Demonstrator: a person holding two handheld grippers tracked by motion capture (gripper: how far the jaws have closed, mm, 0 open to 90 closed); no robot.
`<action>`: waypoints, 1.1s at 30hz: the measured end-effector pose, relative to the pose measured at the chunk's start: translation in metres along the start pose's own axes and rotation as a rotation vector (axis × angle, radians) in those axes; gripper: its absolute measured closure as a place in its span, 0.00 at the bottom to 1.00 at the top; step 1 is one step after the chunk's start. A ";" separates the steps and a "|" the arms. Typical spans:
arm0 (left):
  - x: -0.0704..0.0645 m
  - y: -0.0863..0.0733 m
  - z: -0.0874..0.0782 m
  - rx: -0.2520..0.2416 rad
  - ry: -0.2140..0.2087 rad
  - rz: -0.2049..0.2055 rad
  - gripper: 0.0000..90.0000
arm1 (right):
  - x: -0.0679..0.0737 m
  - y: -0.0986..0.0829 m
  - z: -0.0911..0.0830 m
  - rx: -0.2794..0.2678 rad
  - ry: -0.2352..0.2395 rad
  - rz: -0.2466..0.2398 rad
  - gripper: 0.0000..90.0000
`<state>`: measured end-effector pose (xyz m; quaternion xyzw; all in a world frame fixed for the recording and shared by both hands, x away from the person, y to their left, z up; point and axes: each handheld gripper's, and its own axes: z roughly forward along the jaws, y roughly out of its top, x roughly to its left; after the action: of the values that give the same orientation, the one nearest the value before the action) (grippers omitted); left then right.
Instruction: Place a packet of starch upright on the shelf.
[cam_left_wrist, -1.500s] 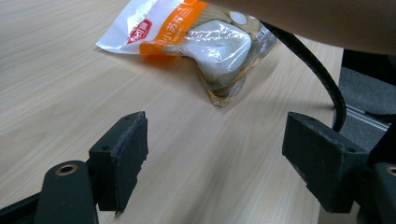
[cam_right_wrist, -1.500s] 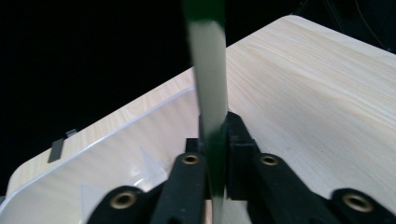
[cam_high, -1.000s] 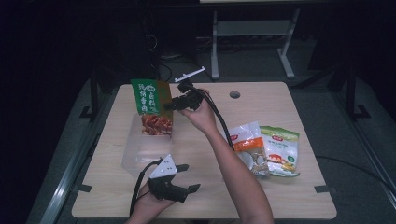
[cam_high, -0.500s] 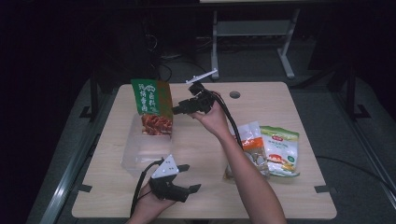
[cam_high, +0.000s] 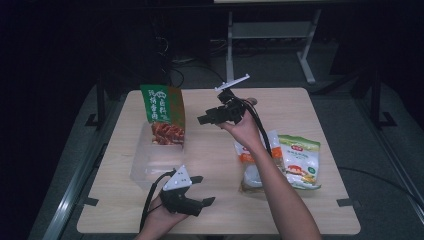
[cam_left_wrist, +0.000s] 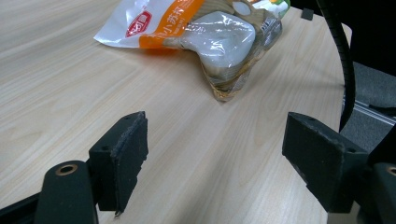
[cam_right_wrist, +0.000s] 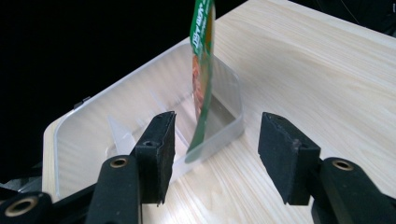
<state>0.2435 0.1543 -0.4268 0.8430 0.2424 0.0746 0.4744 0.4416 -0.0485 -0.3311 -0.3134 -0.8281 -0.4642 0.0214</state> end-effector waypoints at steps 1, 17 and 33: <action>0.000 0.000 0.000 0.000 0.000 0.002 0.25 | -0.001 -0.002 -0.003 0.004 -0.003 0.008 0.50; -0.002 -0.001 0.003 0.005 -0.004 -0.006 0.25 | -0.014 -0.033 -0.036 0.045 -0.046 0.053 0.48; -0.002 -0.001 0.003 0.004 -0.001 0.009 0.25 | -0.022 -0.064 -0.071 0.082 -0.096 0.104 0.47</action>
<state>0.2428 0.1512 -0.4288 0.8451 0.2384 0.0759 0.4724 0.4065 -0.1389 -0.3463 -0.3767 -0.8291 -0.4127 0.0188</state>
